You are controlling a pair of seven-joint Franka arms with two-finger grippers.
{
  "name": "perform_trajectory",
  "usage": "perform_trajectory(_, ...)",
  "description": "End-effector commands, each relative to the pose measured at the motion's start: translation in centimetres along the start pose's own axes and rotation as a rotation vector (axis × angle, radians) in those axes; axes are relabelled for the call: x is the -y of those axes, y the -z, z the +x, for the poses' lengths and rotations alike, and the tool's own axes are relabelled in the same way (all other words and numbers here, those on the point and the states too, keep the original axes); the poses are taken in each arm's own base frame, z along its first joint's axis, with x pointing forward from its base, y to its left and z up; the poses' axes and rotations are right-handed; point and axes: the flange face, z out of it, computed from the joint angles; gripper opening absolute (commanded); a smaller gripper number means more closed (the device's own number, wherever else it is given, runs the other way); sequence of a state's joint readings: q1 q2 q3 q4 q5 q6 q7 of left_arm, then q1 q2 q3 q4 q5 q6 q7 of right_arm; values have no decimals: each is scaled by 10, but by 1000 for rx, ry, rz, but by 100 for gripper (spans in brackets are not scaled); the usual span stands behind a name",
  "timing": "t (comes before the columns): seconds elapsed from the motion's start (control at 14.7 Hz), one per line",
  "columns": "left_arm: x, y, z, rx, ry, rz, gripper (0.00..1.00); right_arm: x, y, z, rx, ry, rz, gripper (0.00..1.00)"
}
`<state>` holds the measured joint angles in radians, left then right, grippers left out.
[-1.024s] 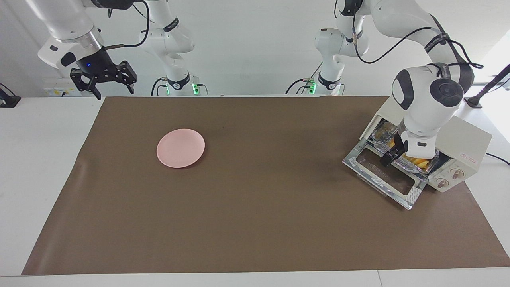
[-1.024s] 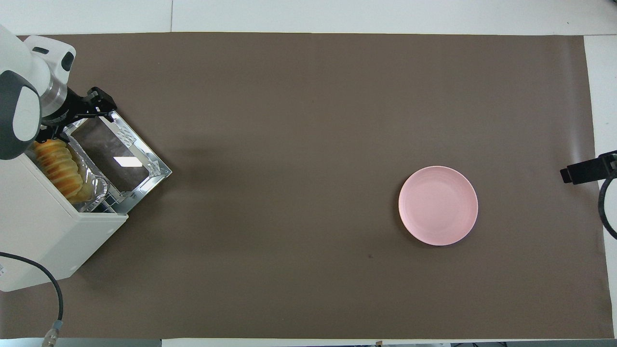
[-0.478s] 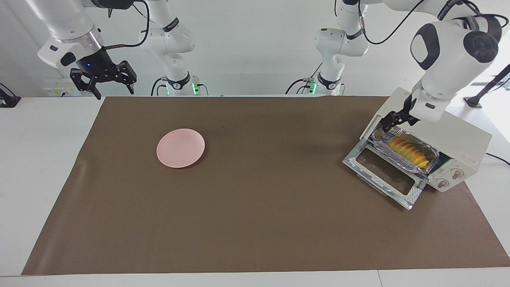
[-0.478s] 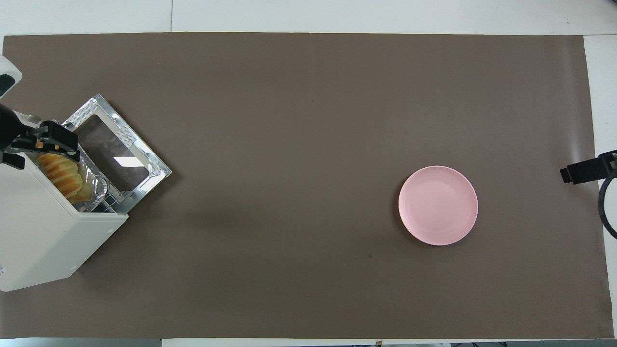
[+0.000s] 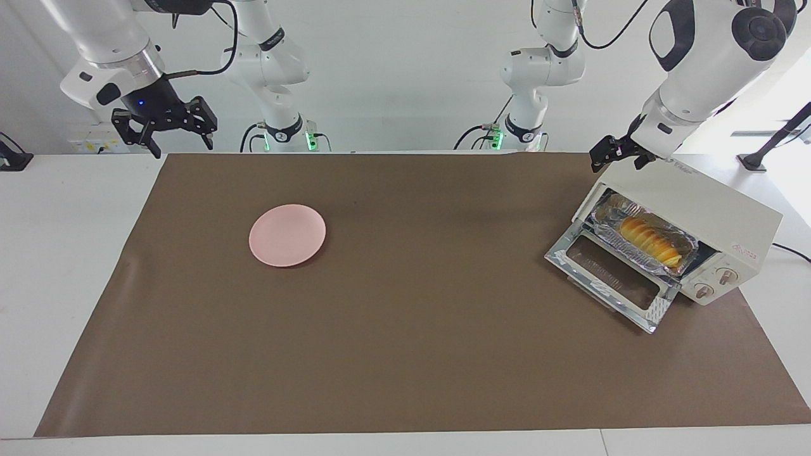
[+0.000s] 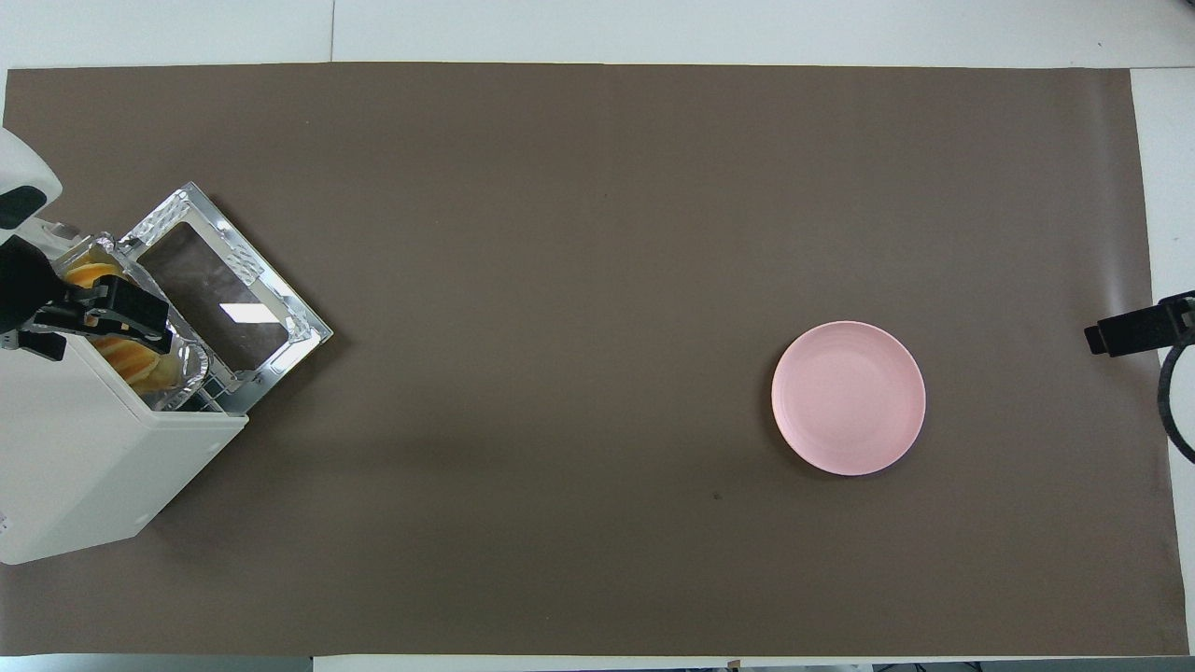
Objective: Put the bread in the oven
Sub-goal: 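Open the left gripper and draw it back from the oven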
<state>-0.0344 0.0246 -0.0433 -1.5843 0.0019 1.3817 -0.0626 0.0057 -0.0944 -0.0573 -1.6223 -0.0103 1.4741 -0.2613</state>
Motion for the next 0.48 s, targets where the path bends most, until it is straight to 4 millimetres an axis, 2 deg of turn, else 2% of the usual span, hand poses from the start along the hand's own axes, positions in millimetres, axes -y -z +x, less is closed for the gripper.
perform_trajectory(0.0, 0, 1, -11, -15, -11, -10, 100, 1, 0, -8, 5, -13, 4, 100)
perform_trajectory(0.41, -1, 7, -15, -32, -13, -10, 100, 1, 0, -8, 4, -13, 3, 100)
